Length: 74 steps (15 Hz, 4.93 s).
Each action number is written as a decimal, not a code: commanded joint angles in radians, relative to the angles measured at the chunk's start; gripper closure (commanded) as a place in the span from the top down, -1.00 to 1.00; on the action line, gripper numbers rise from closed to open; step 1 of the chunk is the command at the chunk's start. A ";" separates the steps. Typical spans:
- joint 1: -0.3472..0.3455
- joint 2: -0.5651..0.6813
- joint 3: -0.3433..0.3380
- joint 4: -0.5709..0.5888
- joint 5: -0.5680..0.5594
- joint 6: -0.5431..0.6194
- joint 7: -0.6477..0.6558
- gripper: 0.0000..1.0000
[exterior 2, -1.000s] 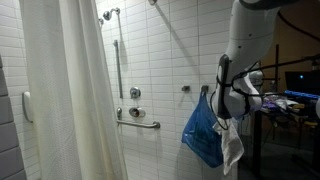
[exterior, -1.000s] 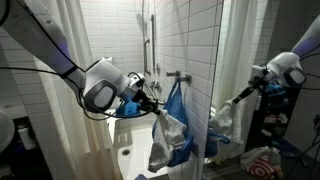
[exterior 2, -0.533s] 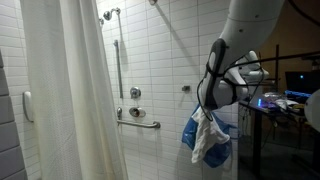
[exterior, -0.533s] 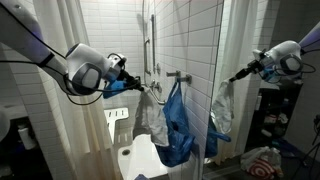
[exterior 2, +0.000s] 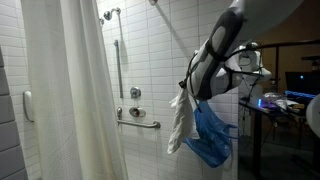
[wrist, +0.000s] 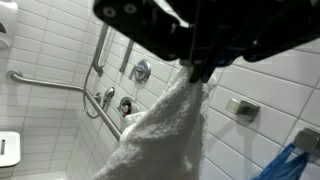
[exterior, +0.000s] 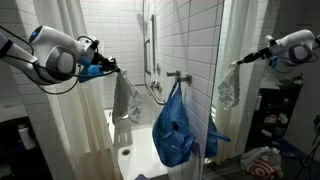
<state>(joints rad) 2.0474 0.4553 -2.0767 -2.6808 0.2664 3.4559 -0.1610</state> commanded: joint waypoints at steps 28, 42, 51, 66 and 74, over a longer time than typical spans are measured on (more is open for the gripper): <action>0.338 0.472 0.351 -0.098 1.305 -0.211 -0.452 -0.94; 0.338 0.472 0.351 -0.098 1.305 -0.211 -0.455 -0.94; 0.338 0.472 0.352 -0.097 1.307 -0.211 -0.453 -0.98; 0.339 0.471 0.351 -0.083 1.305 -0.228 -0.399 -0.94; 0.339 0.471 0.351 -0.083 1.305 -0.228 -0.399 -0.94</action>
<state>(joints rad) 2.3860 0.9263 -1.7253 -2.7640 1.5717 3.2275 -0.5602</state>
